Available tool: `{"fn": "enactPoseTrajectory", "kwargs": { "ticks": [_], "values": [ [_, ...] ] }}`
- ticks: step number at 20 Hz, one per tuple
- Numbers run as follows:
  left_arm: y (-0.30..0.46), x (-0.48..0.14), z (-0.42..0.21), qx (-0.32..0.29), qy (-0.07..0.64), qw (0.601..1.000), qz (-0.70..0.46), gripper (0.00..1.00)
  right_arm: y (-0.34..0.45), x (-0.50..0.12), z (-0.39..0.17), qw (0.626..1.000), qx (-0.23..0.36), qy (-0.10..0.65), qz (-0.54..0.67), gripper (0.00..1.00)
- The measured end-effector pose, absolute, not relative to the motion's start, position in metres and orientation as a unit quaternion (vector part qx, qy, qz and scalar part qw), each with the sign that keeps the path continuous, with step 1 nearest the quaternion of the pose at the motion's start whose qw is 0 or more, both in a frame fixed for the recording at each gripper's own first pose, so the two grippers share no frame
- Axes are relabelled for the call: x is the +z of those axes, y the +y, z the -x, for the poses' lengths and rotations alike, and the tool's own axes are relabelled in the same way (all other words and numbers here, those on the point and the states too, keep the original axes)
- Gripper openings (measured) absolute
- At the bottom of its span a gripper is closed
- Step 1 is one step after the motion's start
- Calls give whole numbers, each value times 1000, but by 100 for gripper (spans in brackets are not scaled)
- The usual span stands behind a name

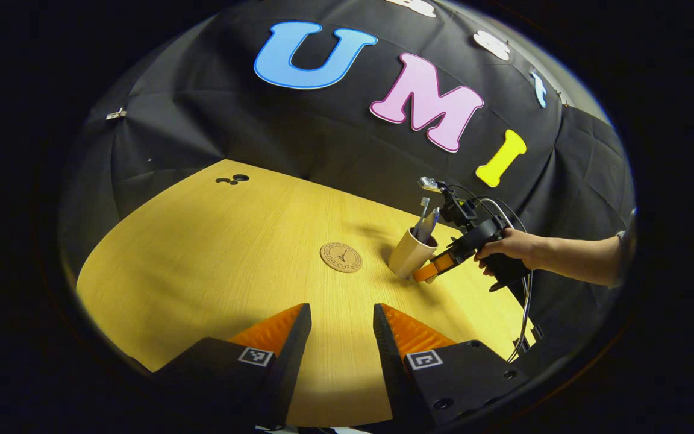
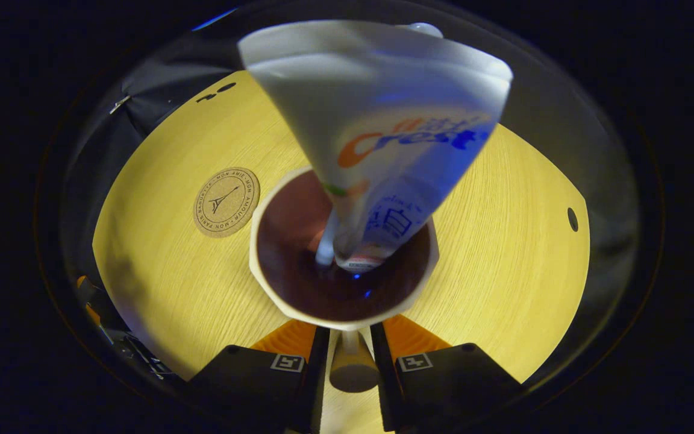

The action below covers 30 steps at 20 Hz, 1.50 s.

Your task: Put the toothbrush and toothpaste on the desktop into the cup, then pick up the cup and place it on the coaster on the desktop.

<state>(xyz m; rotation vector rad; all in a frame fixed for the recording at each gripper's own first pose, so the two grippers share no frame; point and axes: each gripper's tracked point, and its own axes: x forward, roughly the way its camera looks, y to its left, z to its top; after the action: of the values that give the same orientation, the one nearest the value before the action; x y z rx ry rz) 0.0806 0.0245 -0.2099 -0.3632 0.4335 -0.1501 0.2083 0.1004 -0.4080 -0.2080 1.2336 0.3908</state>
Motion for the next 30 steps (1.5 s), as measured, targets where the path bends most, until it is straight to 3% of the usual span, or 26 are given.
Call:
{"fn": "enactPoseTrajectory", "kwargs": {
  "ticks": [6,9,10,11,13,14,15,18,22,23,30],
  "values": [
    [29,-213,-80,-73,218,956,181,66,101,-416,-209,779,172,594,103,39],
    [30,-212,-81,-73,217,956,181,66,102,-411,-207,781,181,586,118,29],
    [31,-211,-81,-73,217,957,181,66,102,-410,-206,782,185,582,125,33],
    [30,-210,-83,-74,216,957,180,66,103,-408,-204,781,191,580,130,28],
    [31,-209,-84,-74,215,957,180,66,107,-407,-201,779,199,580,131,33],
    [31,-207,-84,-74,215,957,180,66,110,-405,-200,779,202,579,132,28],
    [32,-208,-82,-73,214,957,181,66,114,-403,-200,781,204,576,132,37],
    [36,-205,-78,-73,211,958,180,66,132,-396,-202,786,211,569,118,28],
    [49,-204,-75,-67,208,959,180,66,160,-388,-207,788,225,561,119,37],
    [52,-204,-74,-65,207,959,181,66,168,-385,-208,789,228,558,119,33],
    [84,-205,-64,-45,203,959,190,66,217,-381,-209,782,254,555,127,33]
  ]
}}
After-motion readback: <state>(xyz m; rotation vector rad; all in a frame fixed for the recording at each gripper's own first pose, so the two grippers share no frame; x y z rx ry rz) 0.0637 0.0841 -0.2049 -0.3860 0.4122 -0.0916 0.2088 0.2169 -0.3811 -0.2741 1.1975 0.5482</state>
